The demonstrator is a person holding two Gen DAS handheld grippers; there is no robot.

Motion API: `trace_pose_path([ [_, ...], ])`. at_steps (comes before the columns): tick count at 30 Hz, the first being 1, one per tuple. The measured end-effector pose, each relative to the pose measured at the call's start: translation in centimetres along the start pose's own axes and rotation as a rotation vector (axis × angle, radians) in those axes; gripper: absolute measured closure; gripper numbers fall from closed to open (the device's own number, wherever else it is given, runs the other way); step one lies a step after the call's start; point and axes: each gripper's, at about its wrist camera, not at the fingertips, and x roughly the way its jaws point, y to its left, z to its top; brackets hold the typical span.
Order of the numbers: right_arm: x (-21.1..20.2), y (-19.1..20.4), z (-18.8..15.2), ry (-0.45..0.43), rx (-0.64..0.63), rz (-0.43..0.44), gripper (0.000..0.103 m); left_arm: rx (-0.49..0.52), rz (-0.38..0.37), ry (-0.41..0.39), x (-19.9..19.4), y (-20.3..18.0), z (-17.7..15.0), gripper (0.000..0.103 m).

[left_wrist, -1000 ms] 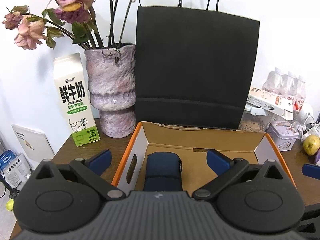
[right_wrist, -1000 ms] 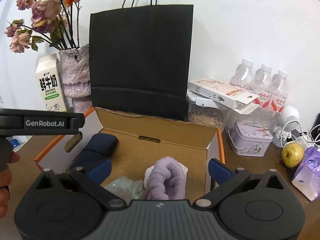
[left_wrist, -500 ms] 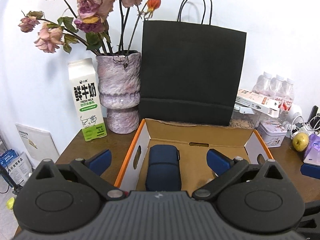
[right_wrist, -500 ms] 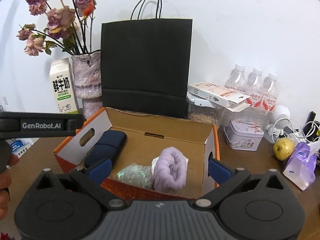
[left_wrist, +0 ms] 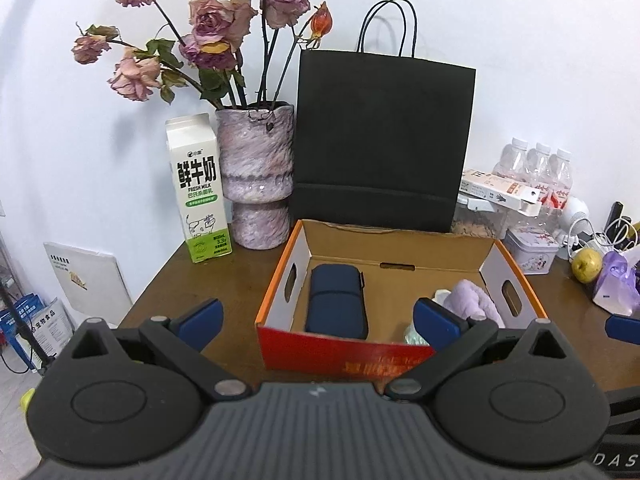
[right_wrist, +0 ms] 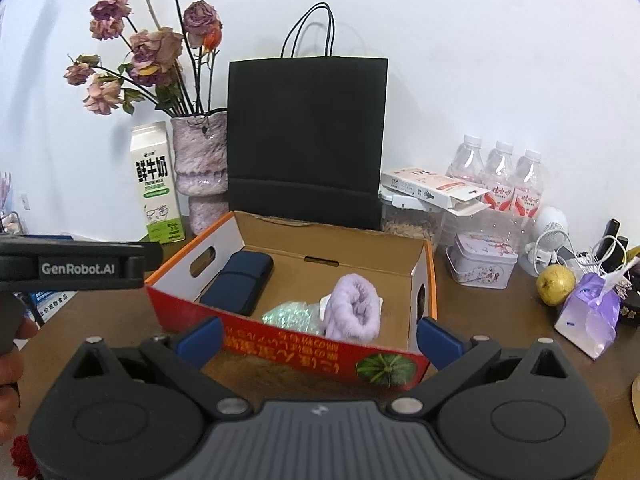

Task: Organize objects
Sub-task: 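Withdraw both grippers from the box back over the table, then close the left gripper on the red rose while the right gripper approaches the lilac pouch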

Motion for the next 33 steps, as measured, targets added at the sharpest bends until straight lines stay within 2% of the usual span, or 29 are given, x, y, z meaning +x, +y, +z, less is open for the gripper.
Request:
trace_pose_path([
  [22,-7.2,1.4,-5.6,-0.033,-0.022,0.014,0.000,-0.023,0.017,-0.010,-7.6,2.9,-5.3,0.000],
  [33,-10.2,1.4,-8.7,-0.052,-0.023,0.017,0.000,-0.032,0.029,-0.002,-10.1,4.9,-8.4,0.000],
])
